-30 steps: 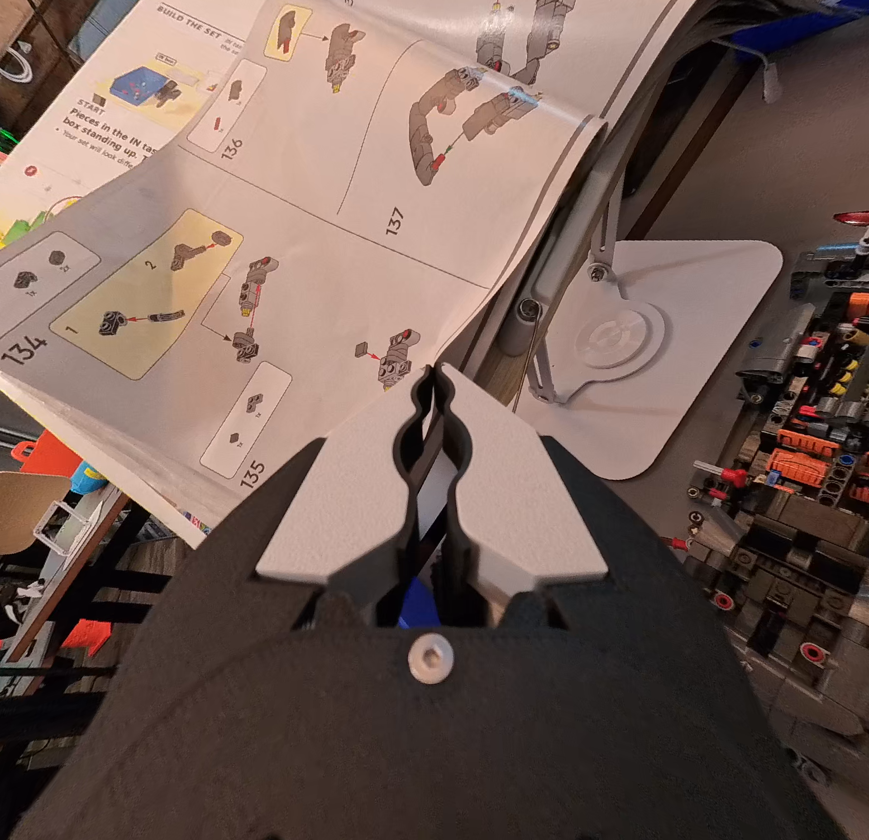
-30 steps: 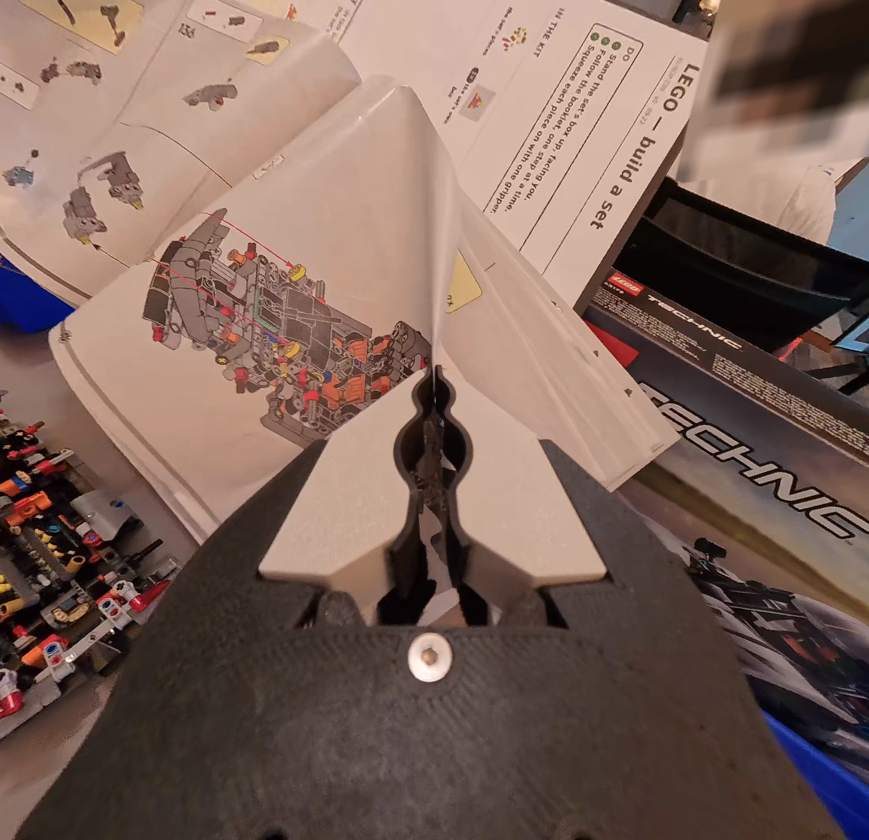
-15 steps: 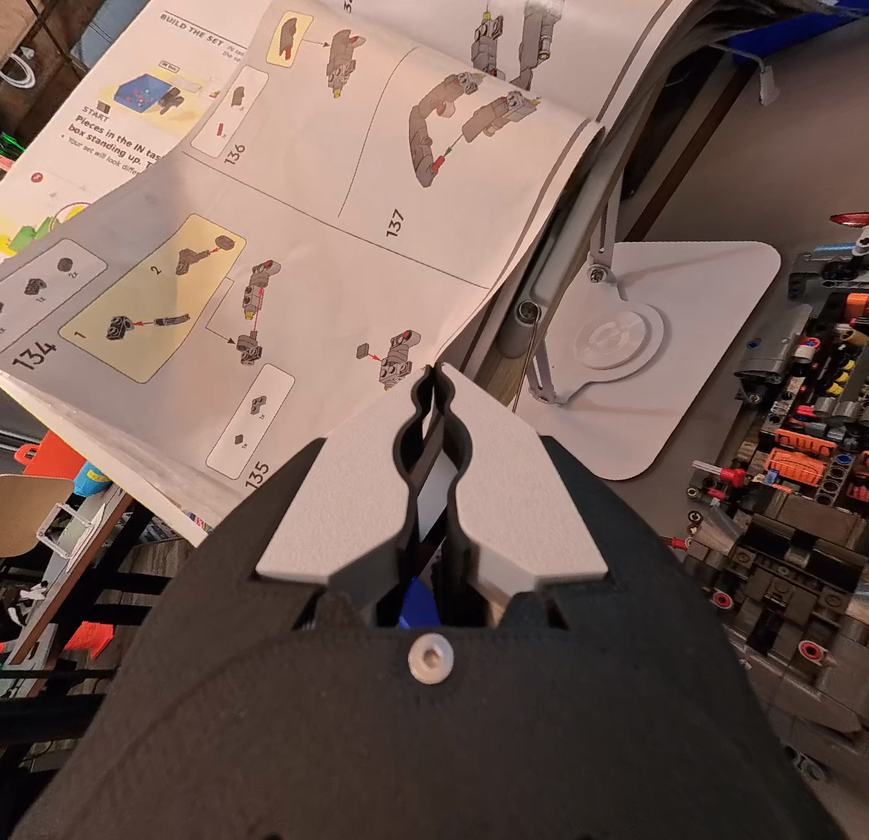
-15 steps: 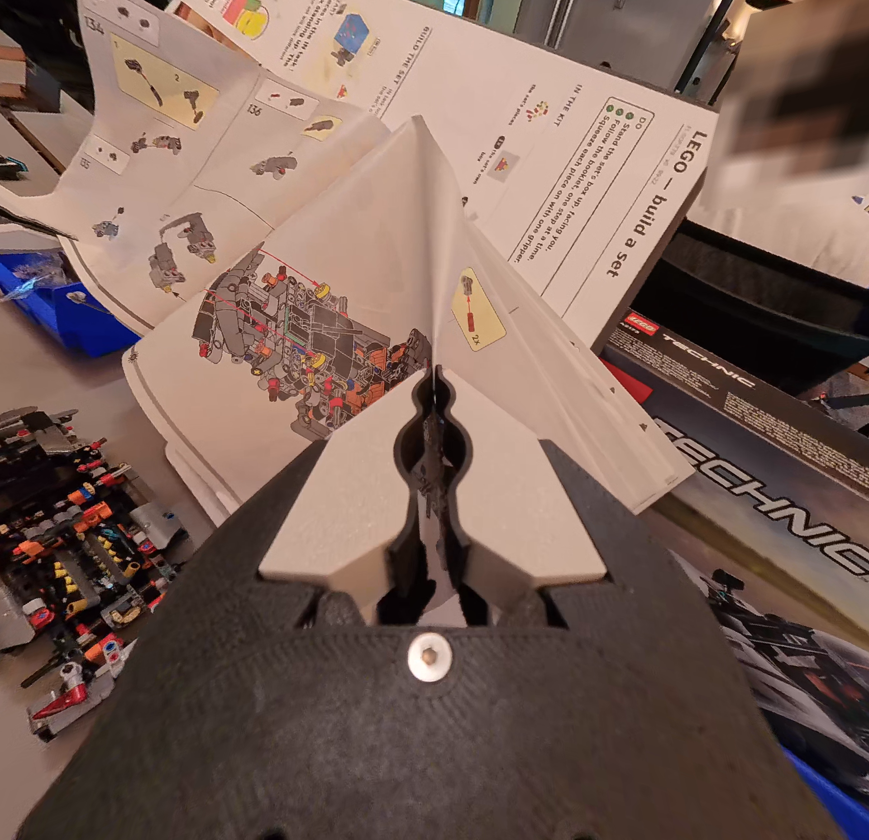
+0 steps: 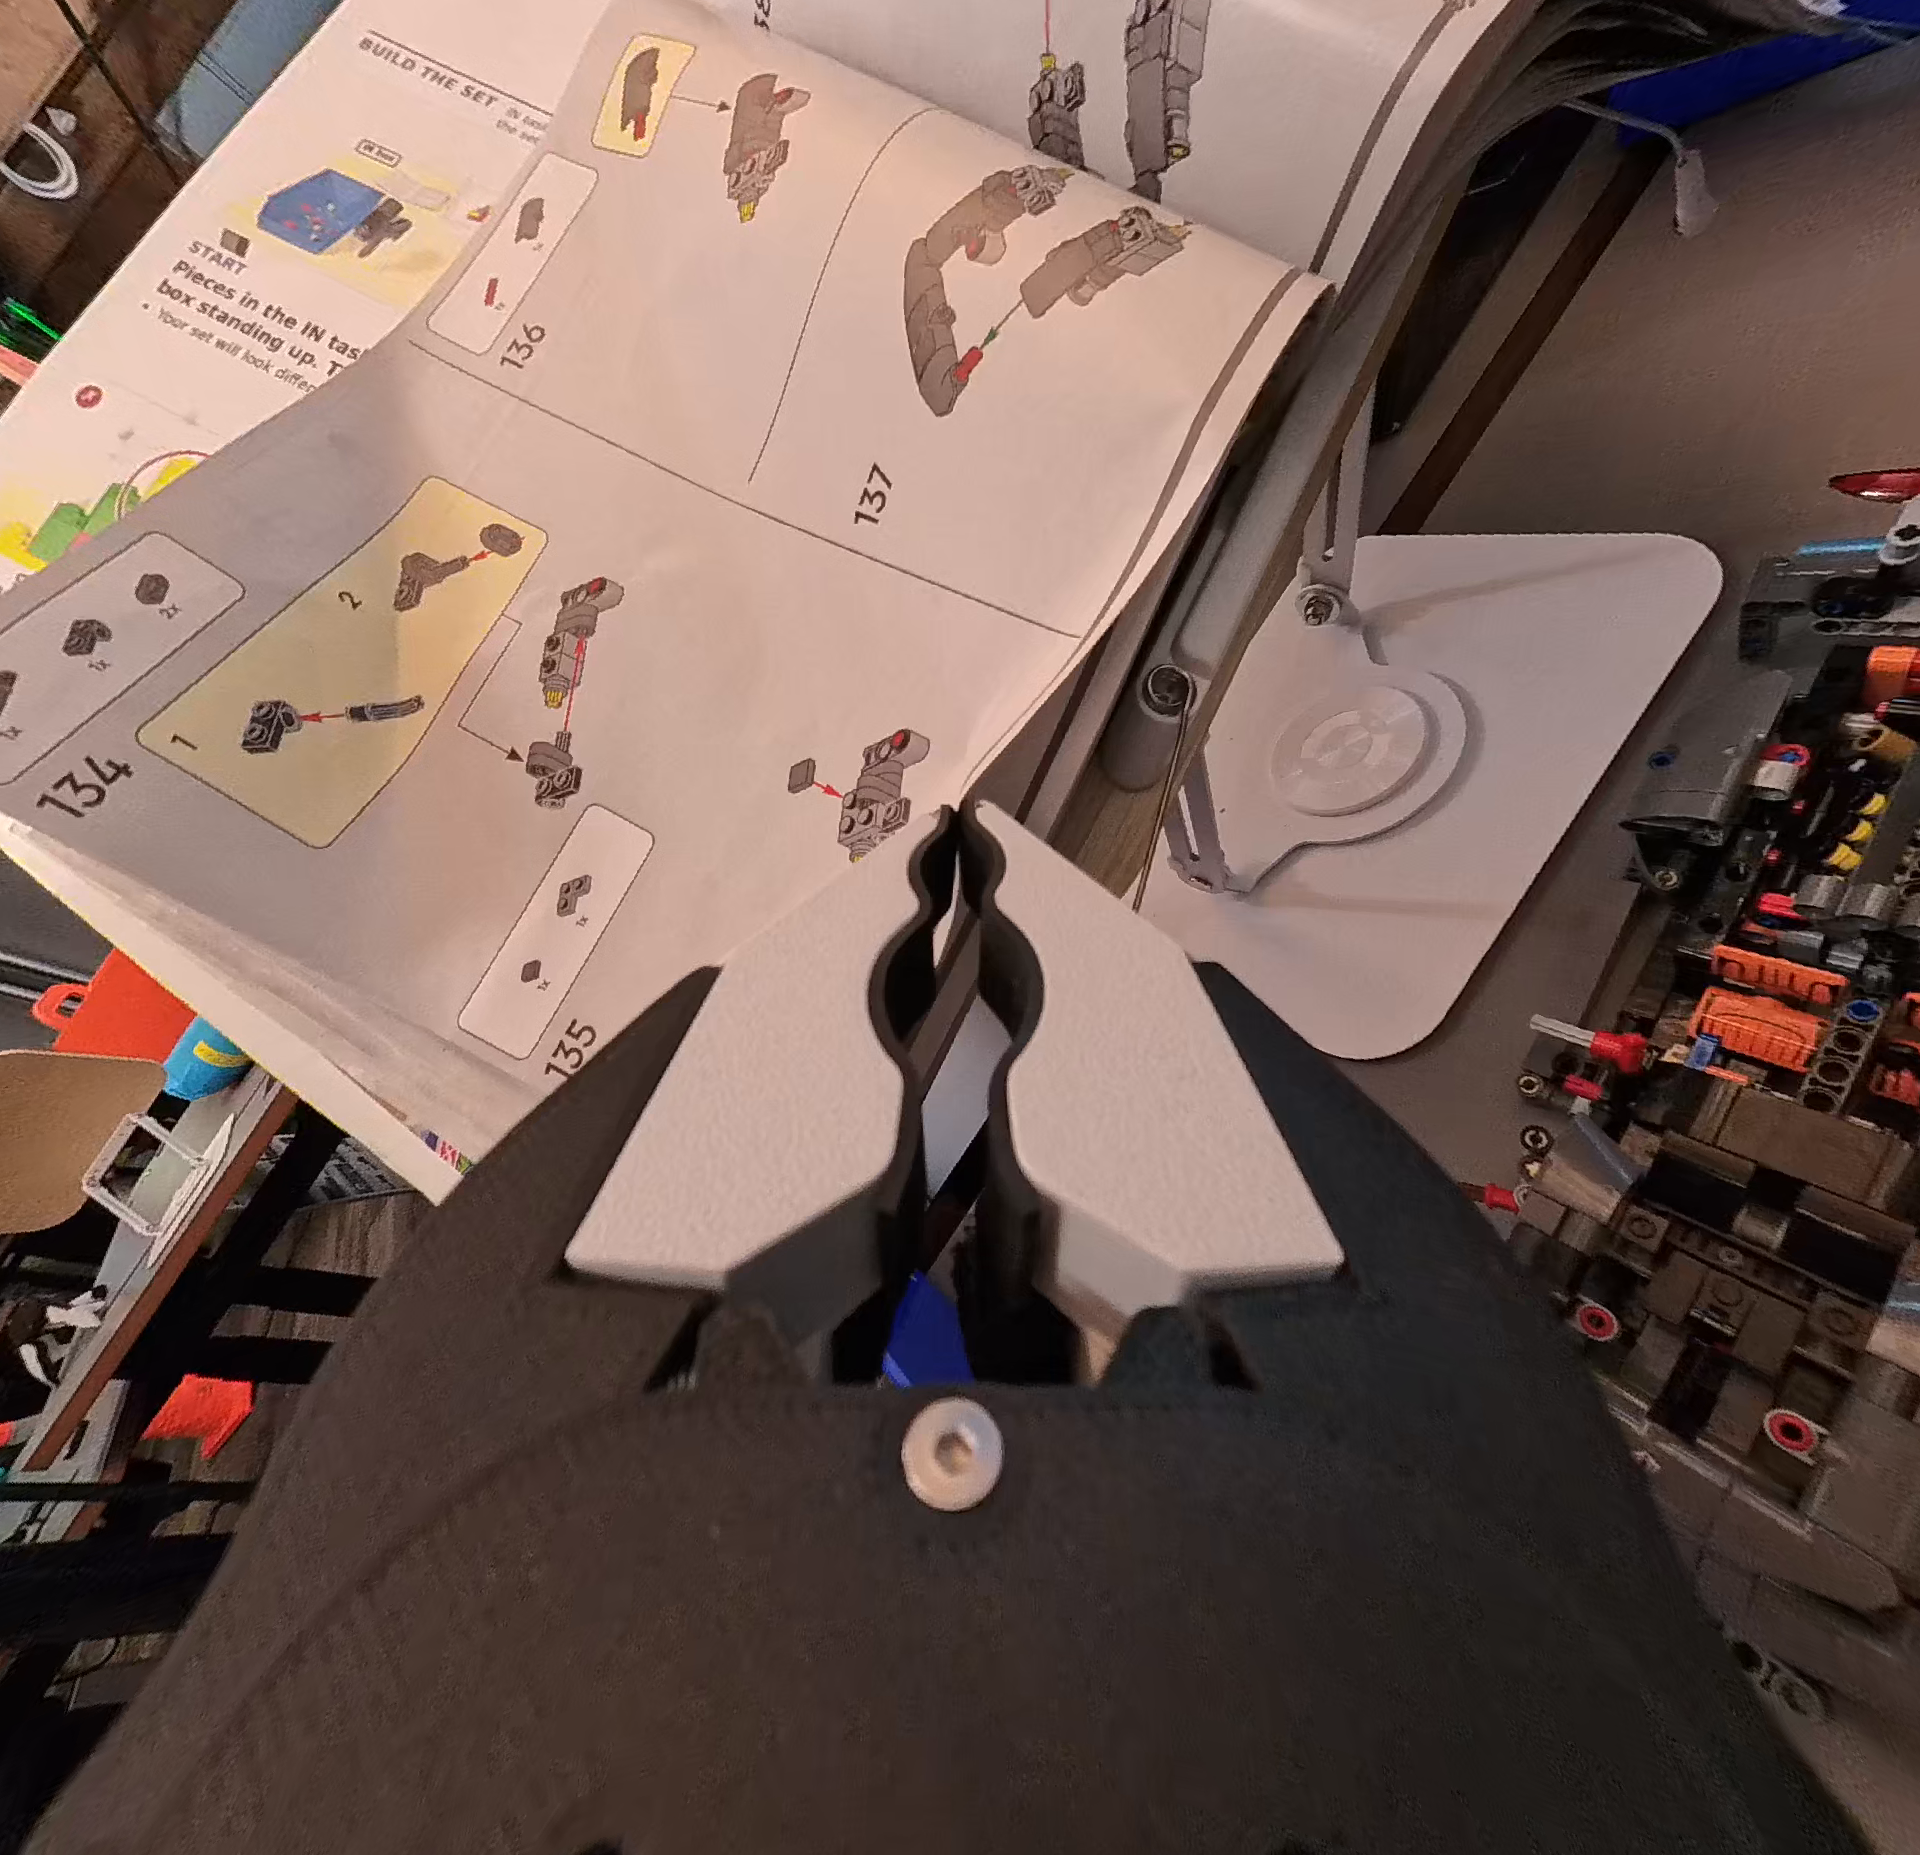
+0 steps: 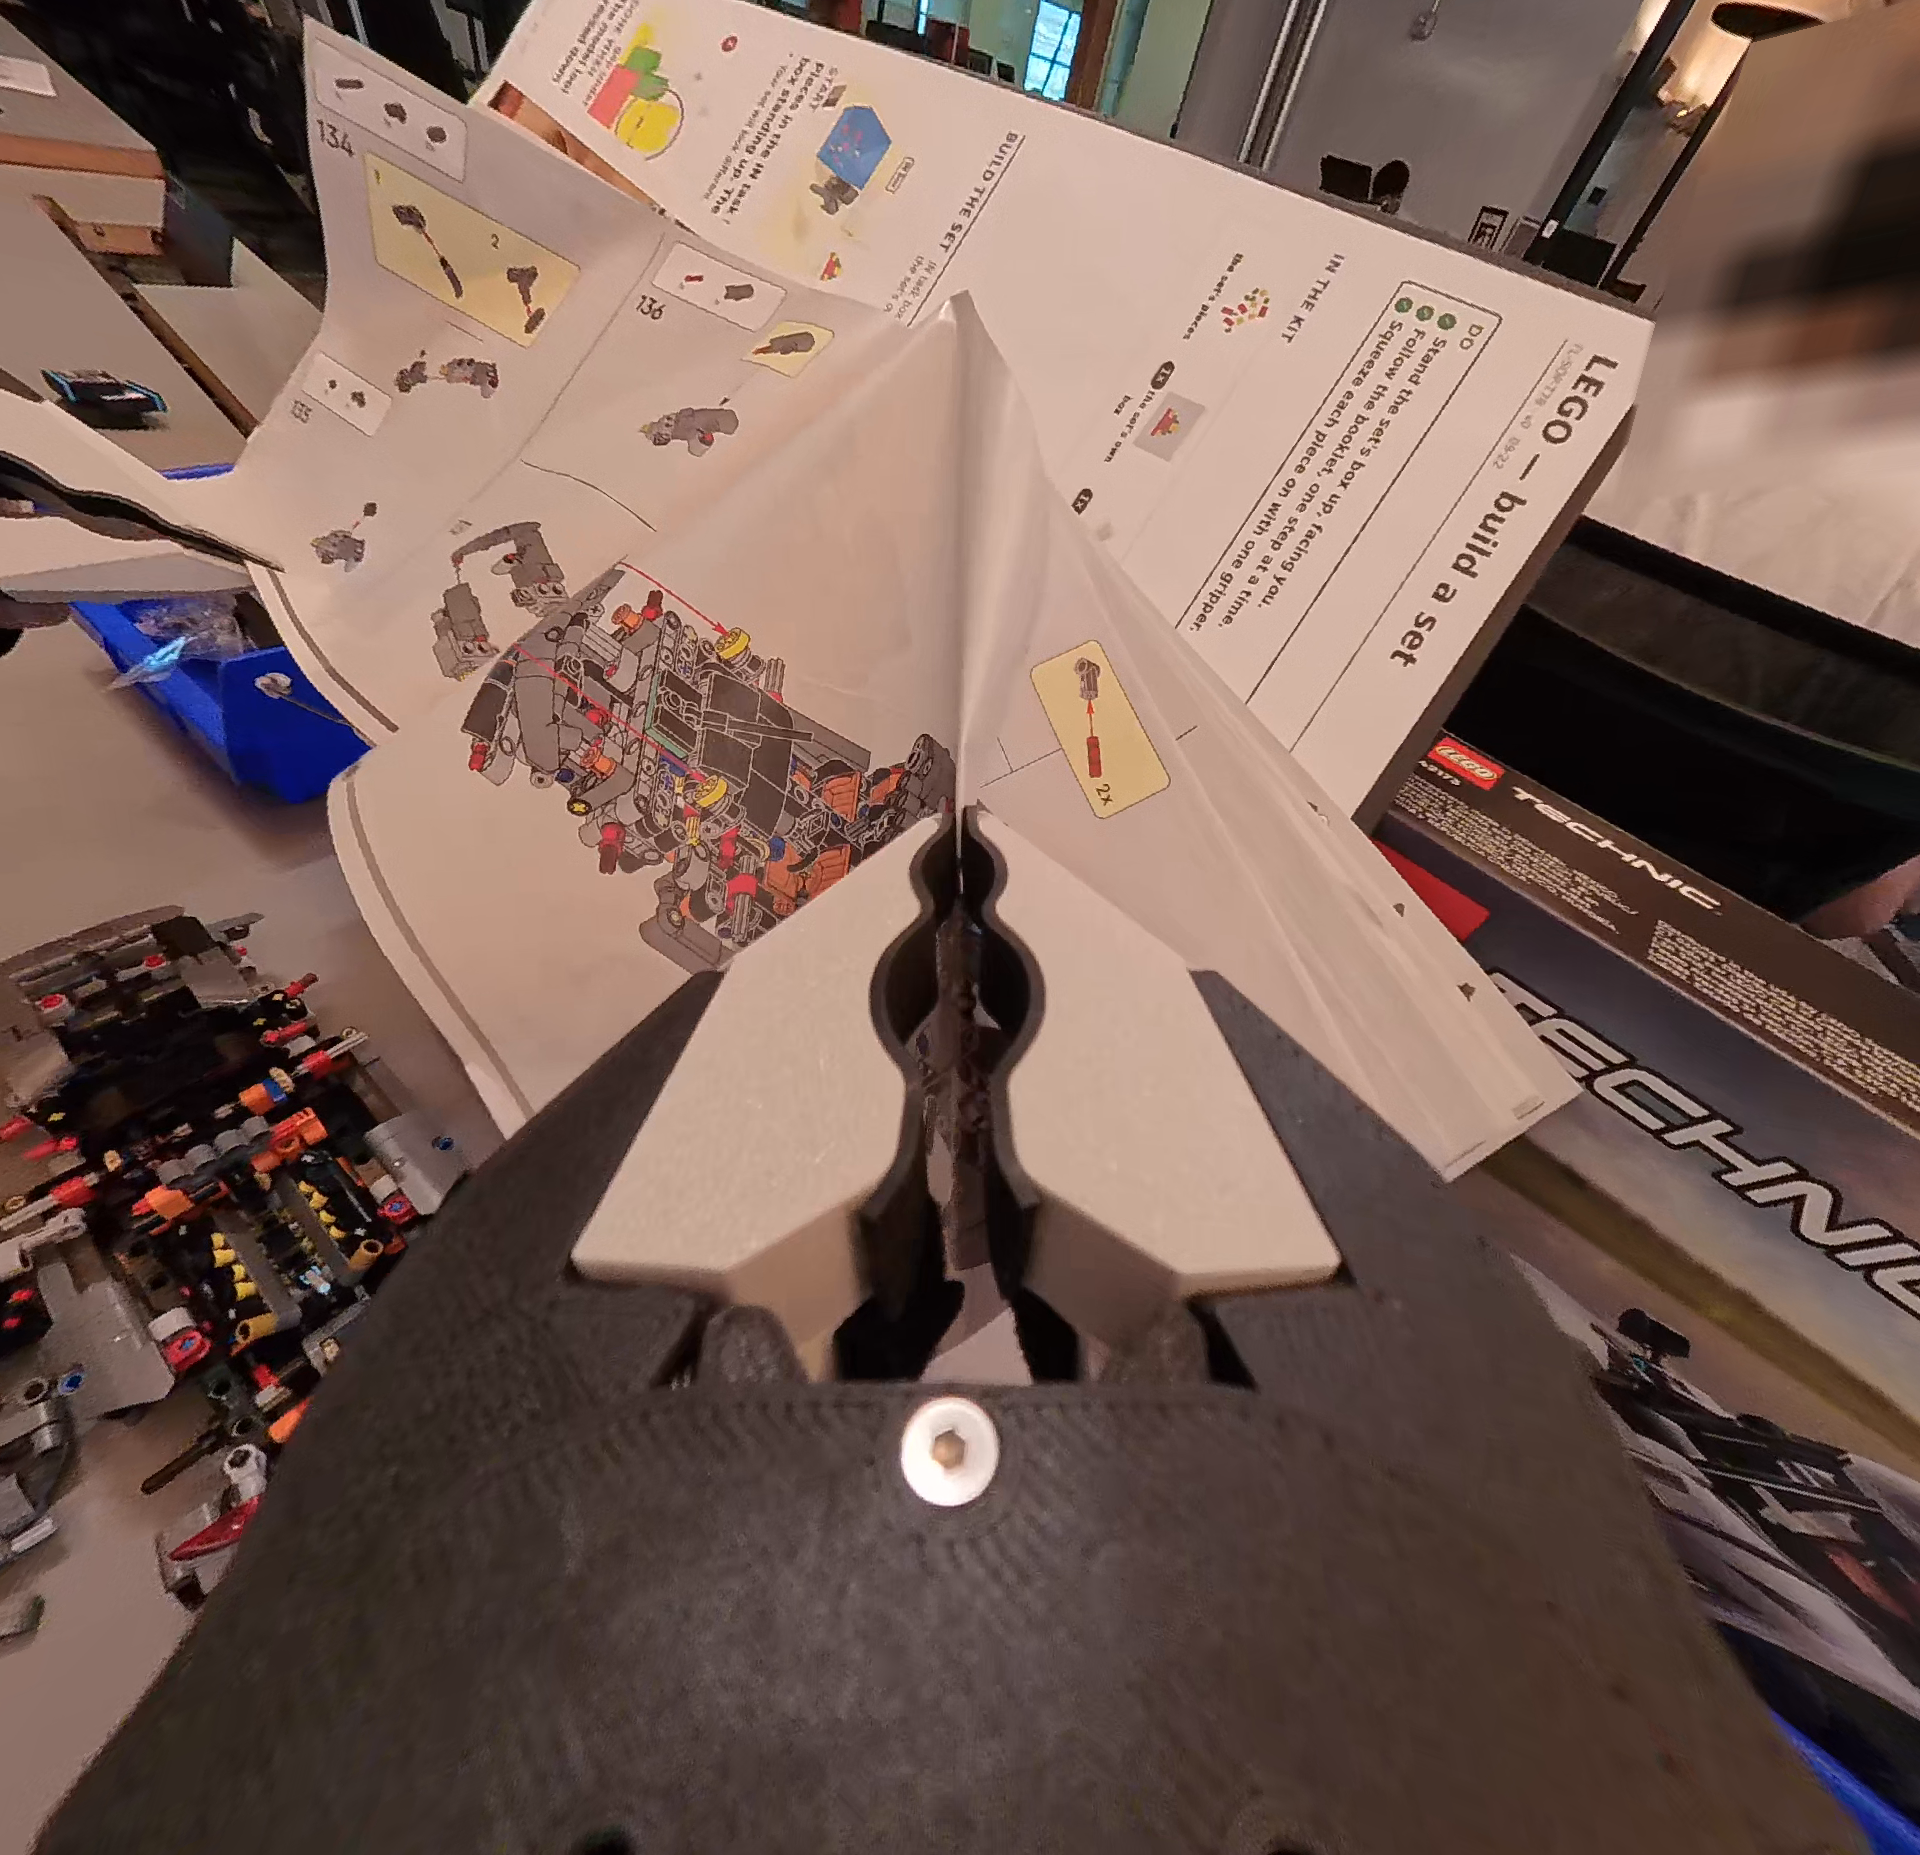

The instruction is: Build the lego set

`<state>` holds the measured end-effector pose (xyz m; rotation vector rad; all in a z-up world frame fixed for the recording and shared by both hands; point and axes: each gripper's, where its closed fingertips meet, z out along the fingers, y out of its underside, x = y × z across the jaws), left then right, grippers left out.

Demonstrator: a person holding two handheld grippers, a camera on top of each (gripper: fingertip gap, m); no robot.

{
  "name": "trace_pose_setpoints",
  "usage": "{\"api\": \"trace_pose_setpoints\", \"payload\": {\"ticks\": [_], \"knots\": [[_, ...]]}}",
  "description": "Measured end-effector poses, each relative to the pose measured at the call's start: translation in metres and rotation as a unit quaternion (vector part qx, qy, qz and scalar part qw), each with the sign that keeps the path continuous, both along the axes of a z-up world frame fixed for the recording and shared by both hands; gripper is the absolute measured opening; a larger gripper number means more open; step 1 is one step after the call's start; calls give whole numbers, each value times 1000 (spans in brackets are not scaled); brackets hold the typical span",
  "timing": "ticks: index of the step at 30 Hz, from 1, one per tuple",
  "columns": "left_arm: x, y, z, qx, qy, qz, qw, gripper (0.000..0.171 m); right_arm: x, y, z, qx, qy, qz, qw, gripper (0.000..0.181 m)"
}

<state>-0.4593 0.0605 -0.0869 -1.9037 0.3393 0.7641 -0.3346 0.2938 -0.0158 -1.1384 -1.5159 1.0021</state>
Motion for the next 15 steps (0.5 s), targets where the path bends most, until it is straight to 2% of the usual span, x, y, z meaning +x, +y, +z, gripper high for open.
{"api": "trace_pose_setpoints", "payload": {"ticks": [15], "knots": [[1, -1, 2, 1, 1, -2, 1000, 0, -4, -37, 25, -73, 35, 86, 993, 0]]}}
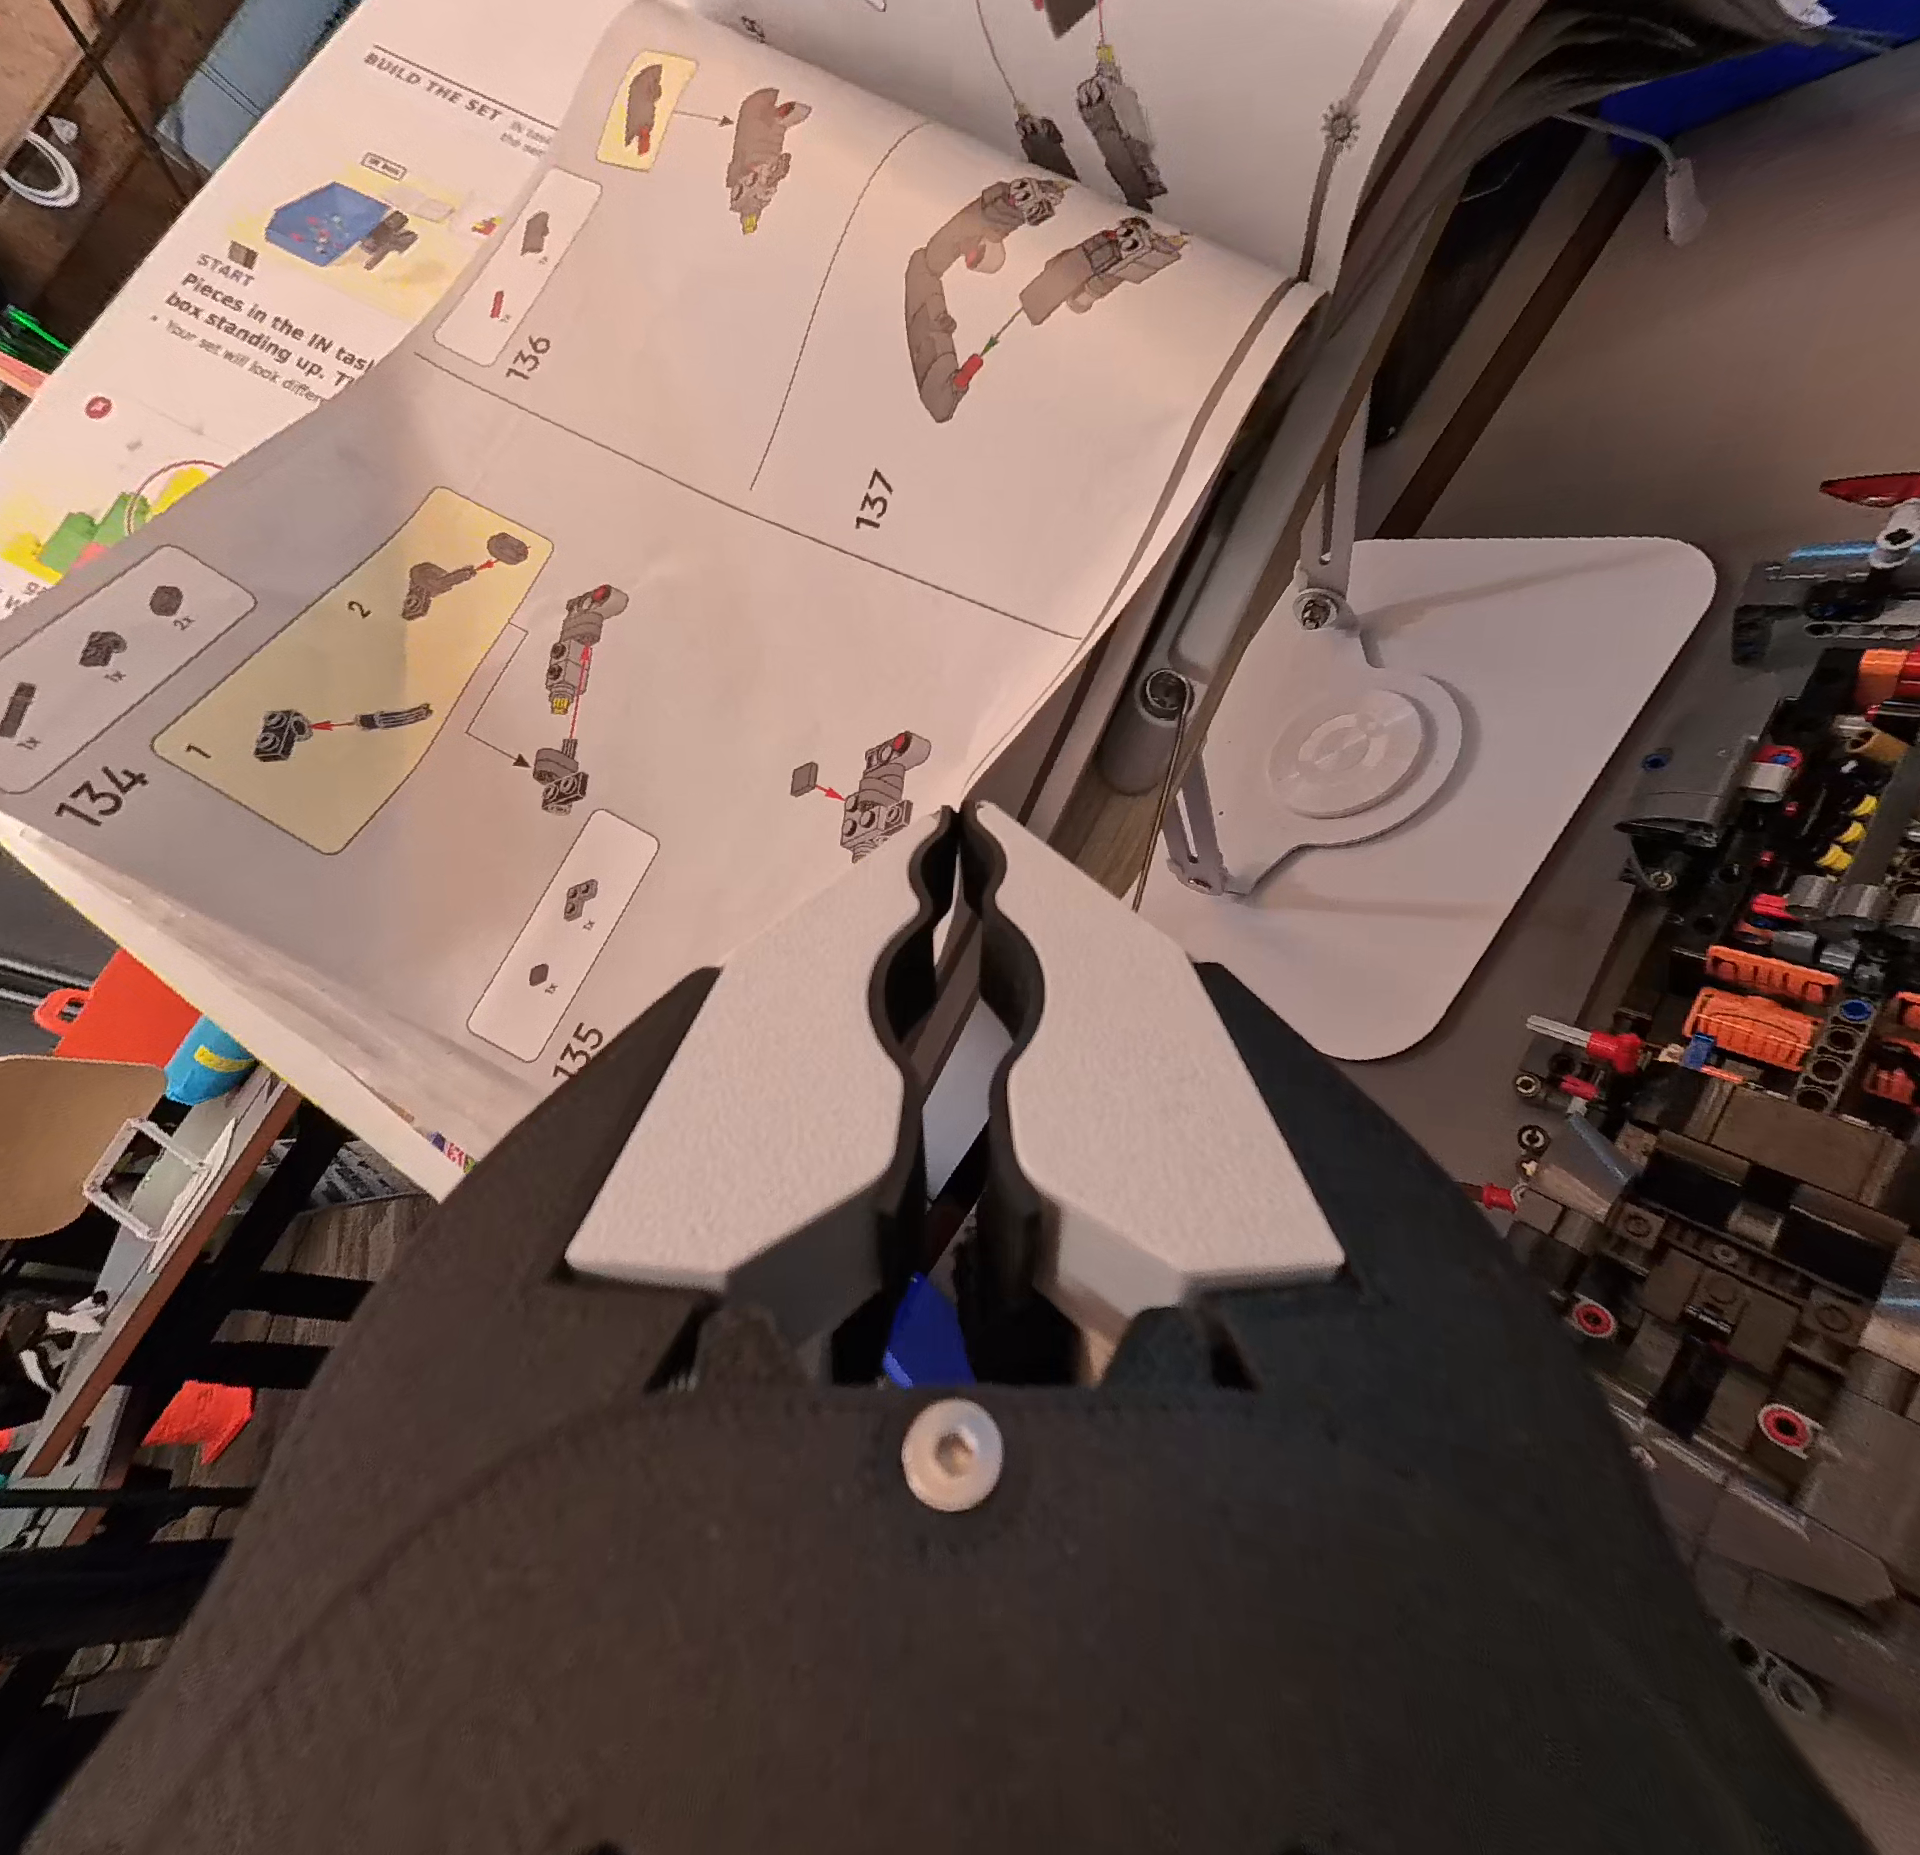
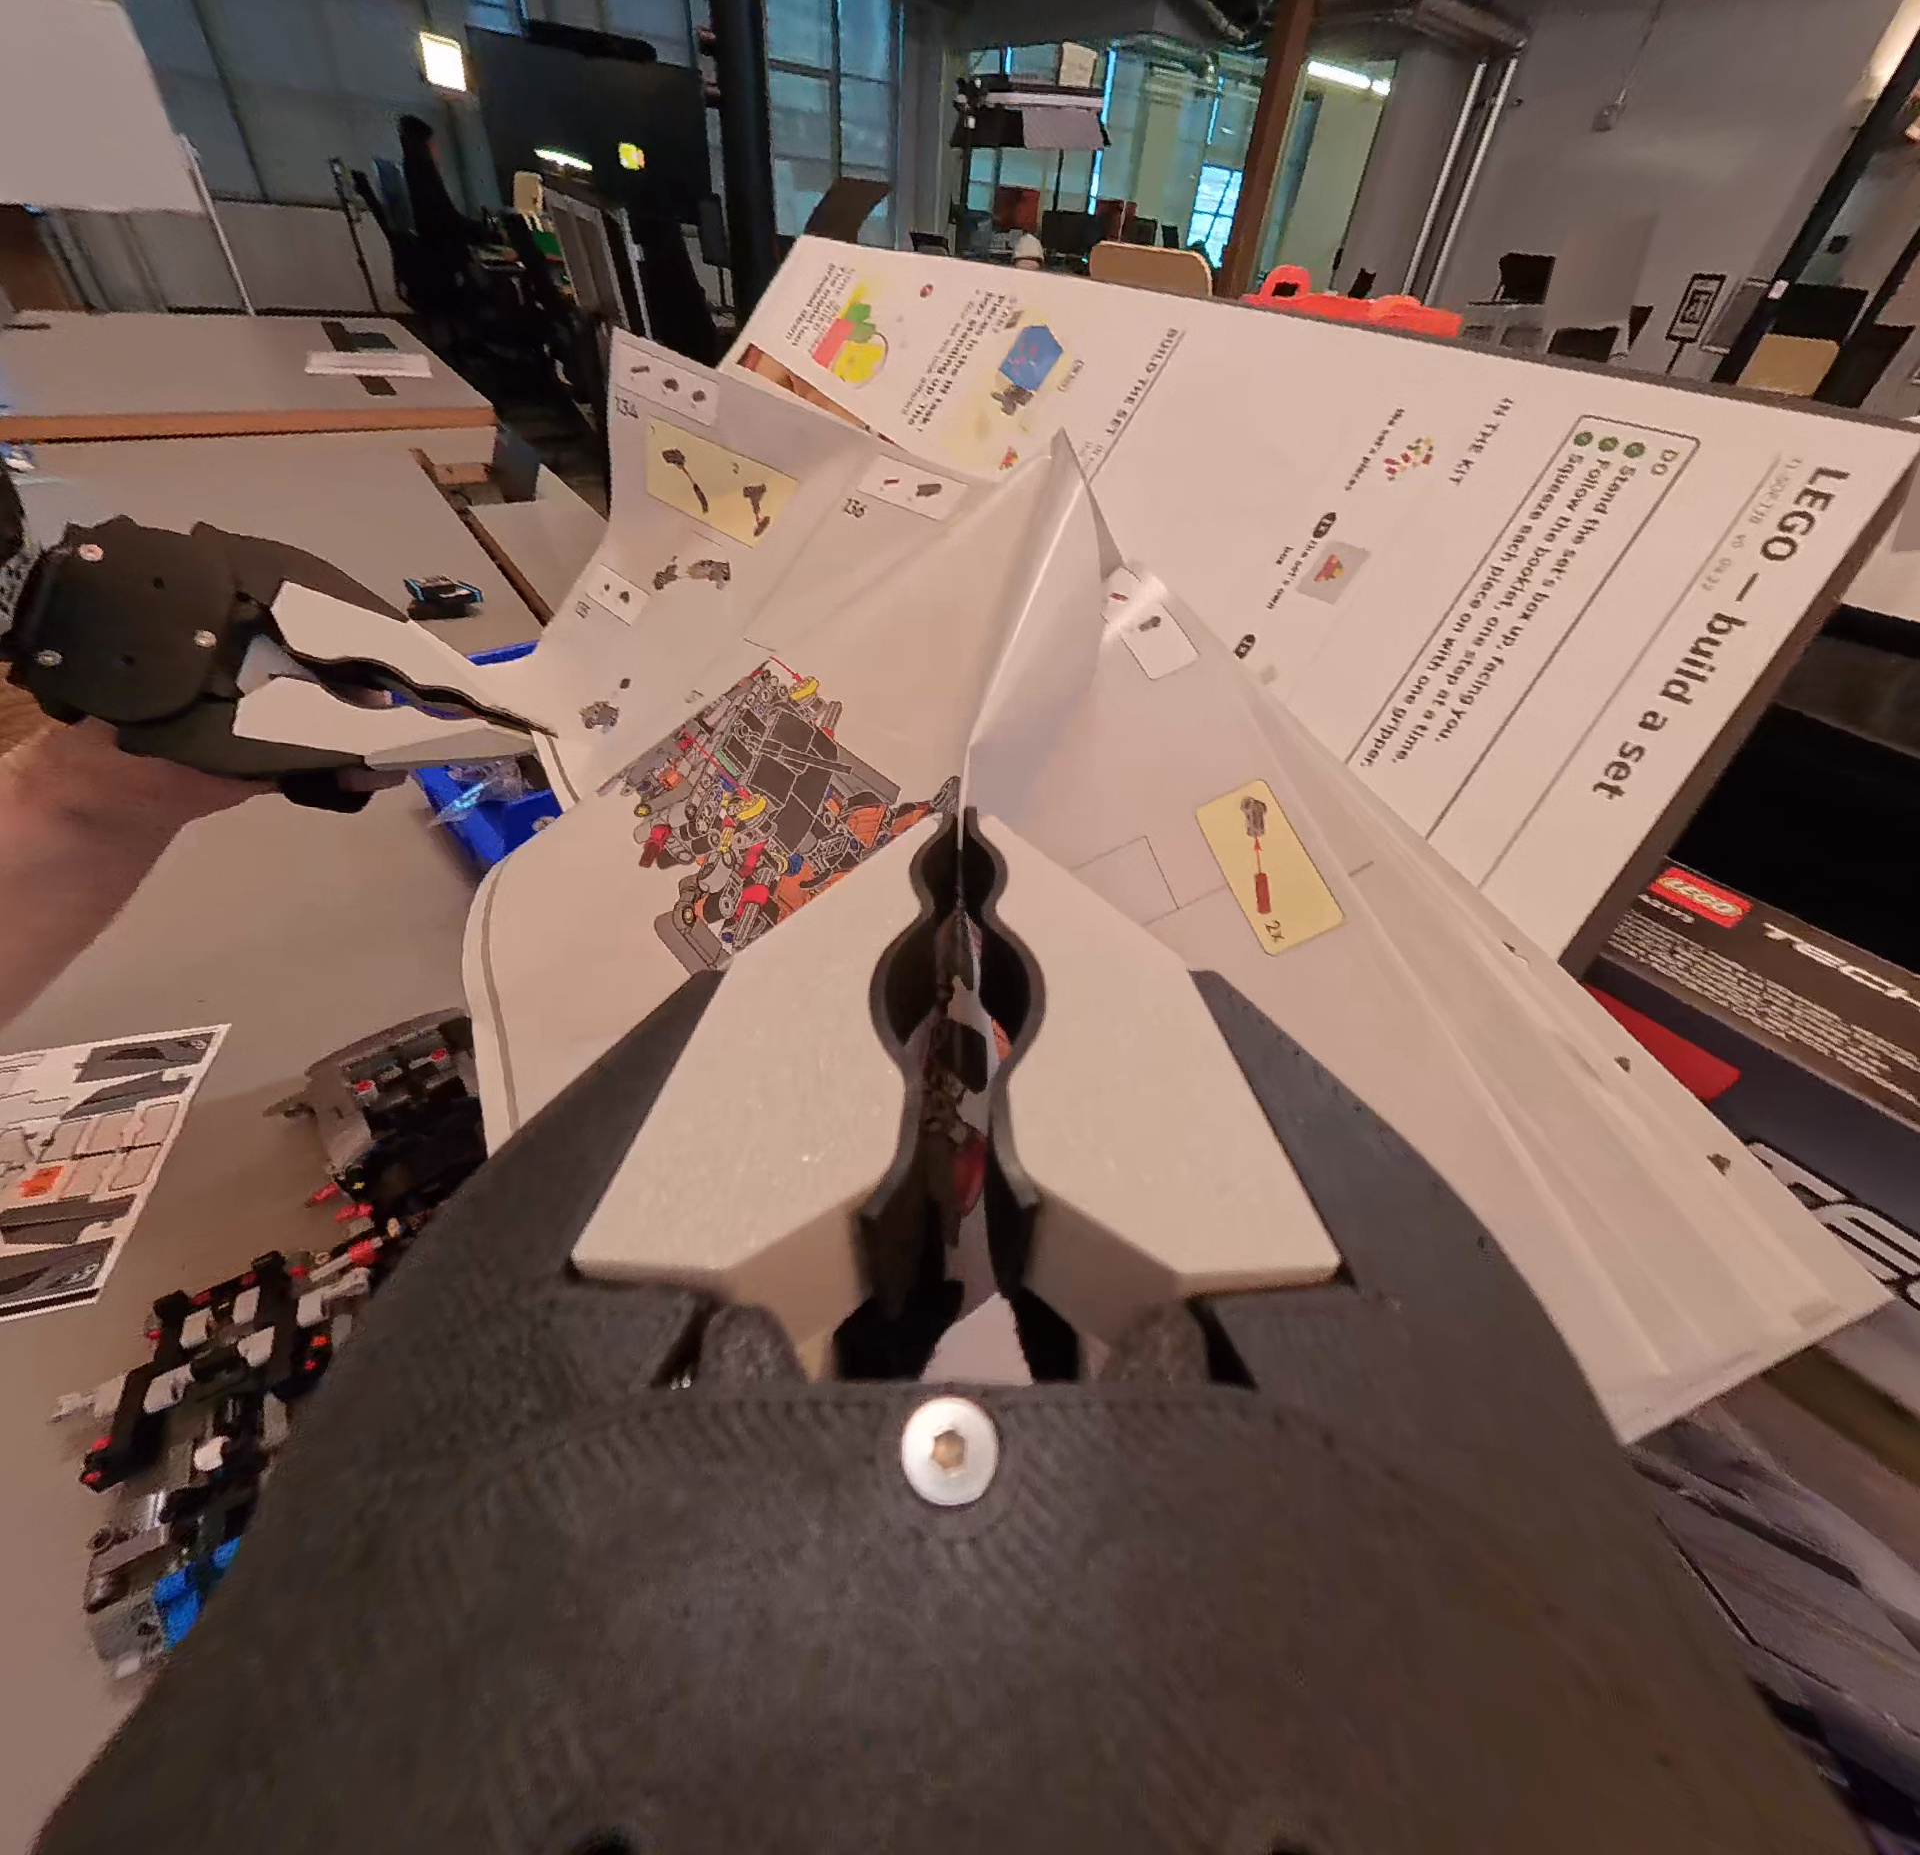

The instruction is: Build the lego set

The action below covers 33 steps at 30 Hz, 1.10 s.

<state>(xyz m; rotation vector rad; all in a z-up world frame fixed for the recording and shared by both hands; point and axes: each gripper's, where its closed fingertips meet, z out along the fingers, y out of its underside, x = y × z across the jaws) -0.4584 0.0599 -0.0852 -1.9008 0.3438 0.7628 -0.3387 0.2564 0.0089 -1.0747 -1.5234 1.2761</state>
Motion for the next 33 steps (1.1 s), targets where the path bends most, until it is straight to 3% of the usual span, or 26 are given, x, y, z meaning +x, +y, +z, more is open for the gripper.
{"api": "trace_pose_setpoints", "payload": {"ticks": [5, 12, 20, 33], "knots": [[3, -1, 4, 8, 2, -6, 1000, 2, -2, -15, 8, -20, 10, 27, 999, 0], [18, -1, 21, 37, 20, -33, 999, 24, -10, -35, 14, -37, 16, 58, 998, 0], [34, 1, 35, 50, 38, -49, 997, 29, -18, -54, 18, -42, 19, 78, 996, 0], [75, 29, 35, 57, 68, -86, 992, 49, -26, -77, 20, -46, 17, 98, 994, 0]]}}
